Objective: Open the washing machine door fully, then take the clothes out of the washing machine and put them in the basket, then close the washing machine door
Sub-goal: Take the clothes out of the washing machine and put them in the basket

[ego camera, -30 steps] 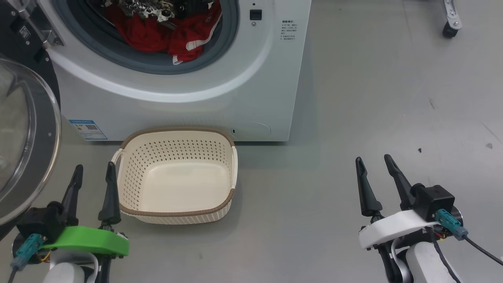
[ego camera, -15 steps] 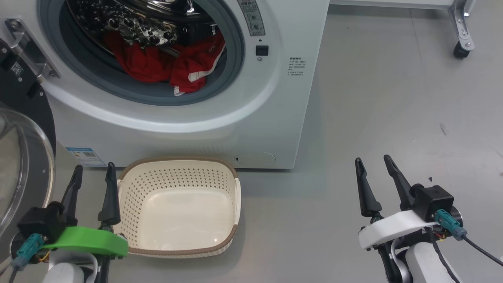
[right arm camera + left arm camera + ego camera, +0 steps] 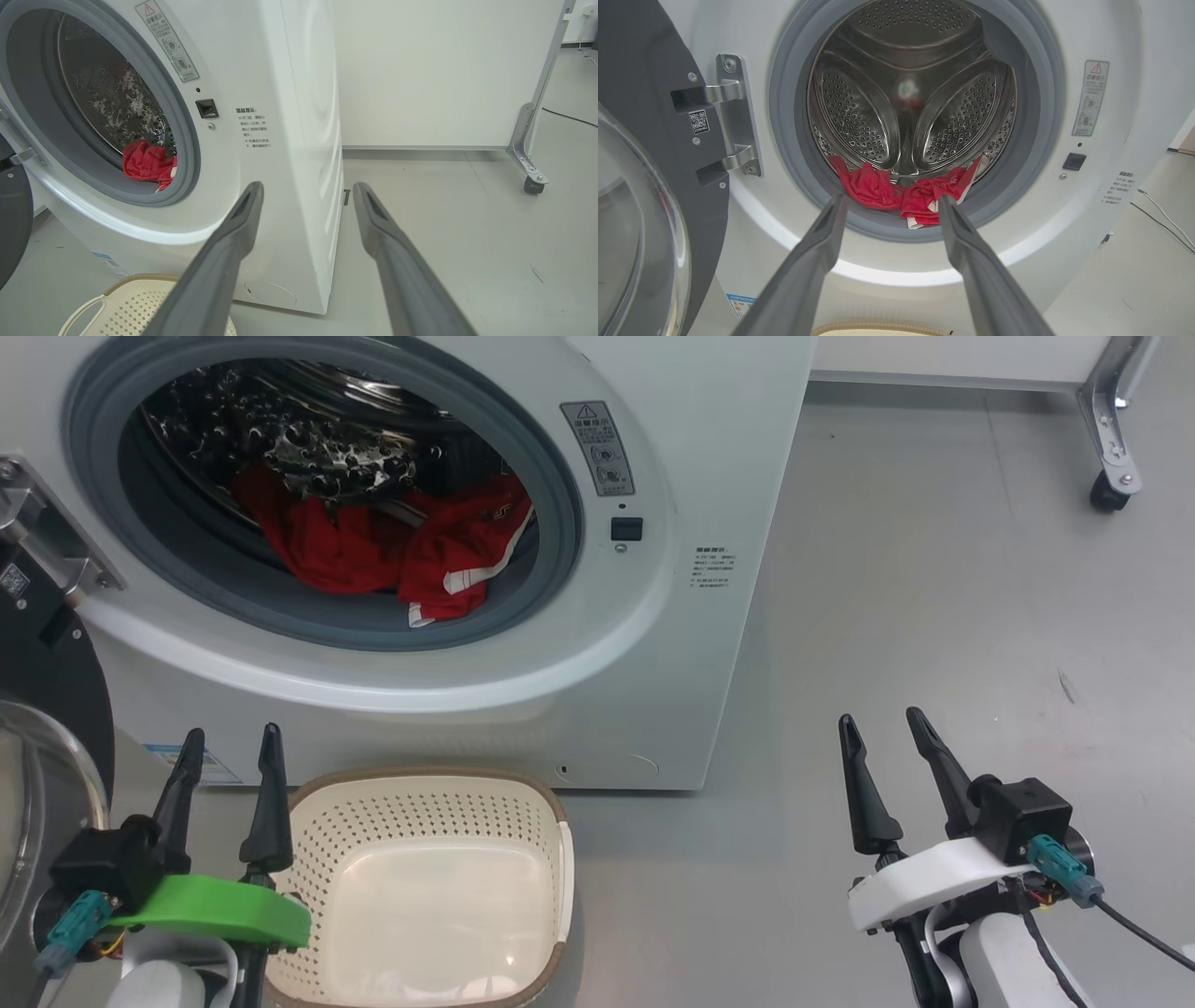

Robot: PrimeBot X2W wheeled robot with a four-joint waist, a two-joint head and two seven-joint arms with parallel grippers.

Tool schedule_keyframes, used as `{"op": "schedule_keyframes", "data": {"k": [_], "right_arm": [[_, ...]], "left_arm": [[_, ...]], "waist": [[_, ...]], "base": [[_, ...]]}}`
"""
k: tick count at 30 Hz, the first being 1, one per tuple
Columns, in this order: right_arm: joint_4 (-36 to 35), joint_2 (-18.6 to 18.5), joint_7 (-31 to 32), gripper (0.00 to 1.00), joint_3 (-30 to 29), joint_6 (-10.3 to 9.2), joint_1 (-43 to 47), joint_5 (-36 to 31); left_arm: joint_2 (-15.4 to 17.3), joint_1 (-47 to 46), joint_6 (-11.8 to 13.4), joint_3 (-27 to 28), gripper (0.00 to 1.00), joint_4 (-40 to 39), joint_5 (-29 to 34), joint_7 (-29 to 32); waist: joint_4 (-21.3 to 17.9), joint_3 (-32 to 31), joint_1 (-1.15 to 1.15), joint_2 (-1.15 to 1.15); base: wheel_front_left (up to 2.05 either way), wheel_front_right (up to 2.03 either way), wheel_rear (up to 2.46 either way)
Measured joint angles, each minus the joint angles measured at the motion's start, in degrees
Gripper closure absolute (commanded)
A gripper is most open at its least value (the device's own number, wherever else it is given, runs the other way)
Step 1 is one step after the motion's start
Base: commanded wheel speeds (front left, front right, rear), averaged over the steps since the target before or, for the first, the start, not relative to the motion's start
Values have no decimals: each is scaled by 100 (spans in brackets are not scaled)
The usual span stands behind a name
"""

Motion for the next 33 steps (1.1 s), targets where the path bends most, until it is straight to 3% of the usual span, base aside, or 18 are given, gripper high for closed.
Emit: {"op": "schedule_keyframes", "data": {"k": [33], "right_arm": [[27, 15, 0, 0, -21, 8, 0, 0]], "left_arm": [[-24, 35, -4, -36, 0, 52, -46, 23]], "waist": [[-25, 51, 0, 0]], "base": [[23, -23, 0]]}}
